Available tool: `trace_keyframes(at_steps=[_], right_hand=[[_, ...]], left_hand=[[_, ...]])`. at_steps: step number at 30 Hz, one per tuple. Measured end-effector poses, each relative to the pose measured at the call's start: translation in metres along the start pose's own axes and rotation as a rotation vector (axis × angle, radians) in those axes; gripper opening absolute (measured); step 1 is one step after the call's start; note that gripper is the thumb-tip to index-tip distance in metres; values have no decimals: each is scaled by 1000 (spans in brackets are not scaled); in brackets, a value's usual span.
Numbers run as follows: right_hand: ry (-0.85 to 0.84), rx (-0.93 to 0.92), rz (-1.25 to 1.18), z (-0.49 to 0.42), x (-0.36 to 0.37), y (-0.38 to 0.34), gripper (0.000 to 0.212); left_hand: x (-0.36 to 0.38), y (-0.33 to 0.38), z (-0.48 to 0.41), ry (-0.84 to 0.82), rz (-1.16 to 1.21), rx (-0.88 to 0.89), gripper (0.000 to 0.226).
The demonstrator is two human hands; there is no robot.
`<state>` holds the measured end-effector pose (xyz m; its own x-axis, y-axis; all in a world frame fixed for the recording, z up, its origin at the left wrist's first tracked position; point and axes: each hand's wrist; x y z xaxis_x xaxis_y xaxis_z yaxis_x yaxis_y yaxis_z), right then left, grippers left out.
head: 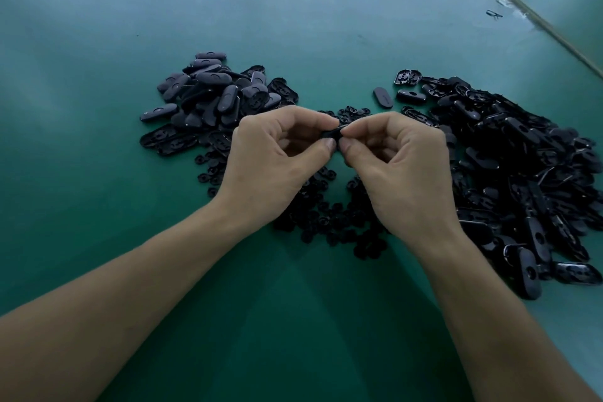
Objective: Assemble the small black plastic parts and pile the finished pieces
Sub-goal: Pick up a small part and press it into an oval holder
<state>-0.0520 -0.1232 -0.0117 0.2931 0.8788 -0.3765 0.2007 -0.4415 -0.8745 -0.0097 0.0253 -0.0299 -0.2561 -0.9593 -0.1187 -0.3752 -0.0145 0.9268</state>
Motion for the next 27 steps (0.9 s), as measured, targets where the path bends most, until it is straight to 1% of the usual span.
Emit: trace_keyframes(at_steps=[5, 11, 14, 16, 19, 22, 27], right_hand=[[-31, -13, -29, 0, -1, -1, 23], [-65, -1, -91, 0, 0, -3, 22], [-51, -17, -75, -1, -4, -1, 19], [-46, -17, -50, -1, -6, 0, 22], [-83, -5, -58, -3, -8, 1, 26], [-100, -5, -94, -4, -11, 2, 23], [-99, 22, -108, -4, -14, 4, 15]], left_hand=[[0, 1, 0, -24, -11, 6, 25], [0, 0, -1, 3, 20, -18, 18], [1, -1, -1, -20, 13, -20, 20], [1, -1, -1, -30, 24, -24, 22], [0, 0, -1, -47, 30, -23, 23], [-1, -1, 0, -51, 50, -33, 23], [-1, -1, 0, -13, 69, -45, 24]])
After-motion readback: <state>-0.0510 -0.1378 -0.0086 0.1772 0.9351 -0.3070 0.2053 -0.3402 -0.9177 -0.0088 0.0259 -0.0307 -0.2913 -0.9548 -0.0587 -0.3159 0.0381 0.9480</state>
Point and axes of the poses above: each hand's wrist, its own z-axis away from the middle knuckle, its own x-axis out of the palm, y = z × x, and after that the axes turned 3 degrees about -y, right-handed
